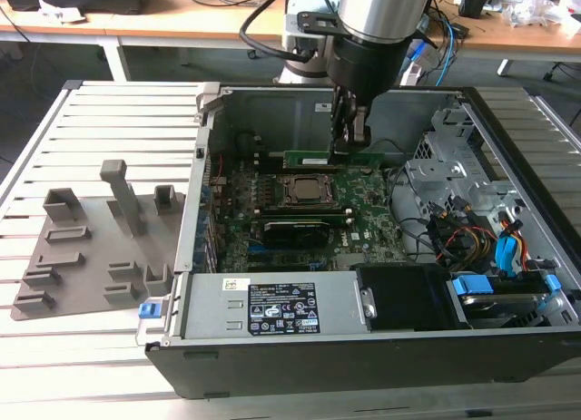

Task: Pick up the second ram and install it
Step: 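Insert the second ram into the second slot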

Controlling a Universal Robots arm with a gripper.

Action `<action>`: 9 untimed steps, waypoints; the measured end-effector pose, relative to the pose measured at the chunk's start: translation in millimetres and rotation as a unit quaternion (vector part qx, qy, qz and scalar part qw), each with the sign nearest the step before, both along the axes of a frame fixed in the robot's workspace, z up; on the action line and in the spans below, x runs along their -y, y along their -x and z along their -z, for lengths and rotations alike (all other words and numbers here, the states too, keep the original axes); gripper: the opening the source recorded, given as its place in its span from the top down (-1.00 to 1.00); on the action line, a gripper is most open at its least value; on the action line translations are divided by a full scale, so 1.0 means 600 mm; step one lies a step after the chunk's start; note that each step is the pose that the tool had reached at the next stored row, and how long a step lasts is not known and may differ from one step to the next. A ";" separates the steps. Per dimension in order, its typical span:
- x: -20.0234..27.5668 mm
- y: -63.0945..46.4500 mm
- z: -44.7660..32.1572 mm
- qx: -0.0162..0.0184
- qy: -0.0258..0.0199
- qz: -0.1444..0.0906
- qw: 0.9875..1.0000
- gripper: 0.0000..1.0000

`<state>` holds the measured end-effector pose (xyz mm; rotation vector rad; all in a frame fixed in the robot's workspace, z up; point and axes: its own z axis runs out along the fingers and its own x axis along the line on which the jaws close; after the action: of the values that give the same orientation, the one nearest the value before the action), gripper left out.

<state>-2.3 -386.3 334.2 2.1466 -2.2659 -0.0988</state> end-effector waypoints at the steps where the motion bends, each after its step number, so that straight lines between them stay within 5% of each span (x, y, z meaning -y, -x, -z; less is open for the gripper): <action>1: 0.0000 0.000 0.002 0.000 0.000 0.000 1.000 0.72; 9: 0.0000 0.000 0.015 0.000 0.000 0.000 1.000 0.72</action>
<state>-2.3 -386.3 325.0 2.1466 -2.2660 -0.0988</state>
